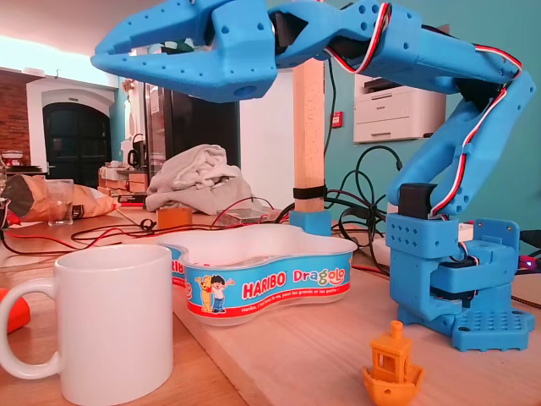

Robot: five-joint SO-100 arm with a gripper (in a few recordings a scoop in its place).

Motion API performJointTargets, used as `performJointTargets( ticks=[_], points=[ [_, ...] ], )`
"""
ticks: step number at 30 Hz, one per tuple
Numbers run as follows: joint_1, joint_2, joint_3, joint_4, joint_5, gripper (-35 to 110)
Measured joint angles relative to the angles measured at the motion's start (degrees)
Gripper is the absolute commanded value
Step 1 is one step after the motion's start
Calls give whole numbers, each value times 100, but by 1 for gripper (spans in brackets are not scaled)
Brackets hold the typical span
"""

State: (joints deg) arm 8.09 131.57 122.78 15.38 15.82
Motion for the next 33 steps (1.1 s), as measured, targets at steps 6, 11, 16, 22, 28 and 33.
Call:
performJointTargets(
  ticks=[6,11,16,22,28,33],
  points=[
    [-1222,-554,1099,-1846,-2039,-2],
    [-1371,-545,1125,-2751,-3401,-2],
    [-1371,-545,1125,-2812,-3419,-2],
    [-1371,-545,1125,-2812,-3454,-2],
    [-1459,-536,1125,-2812,-3401,-2],
    [-1459,-536,1125,-2812,-3393,-2]
  ],
)
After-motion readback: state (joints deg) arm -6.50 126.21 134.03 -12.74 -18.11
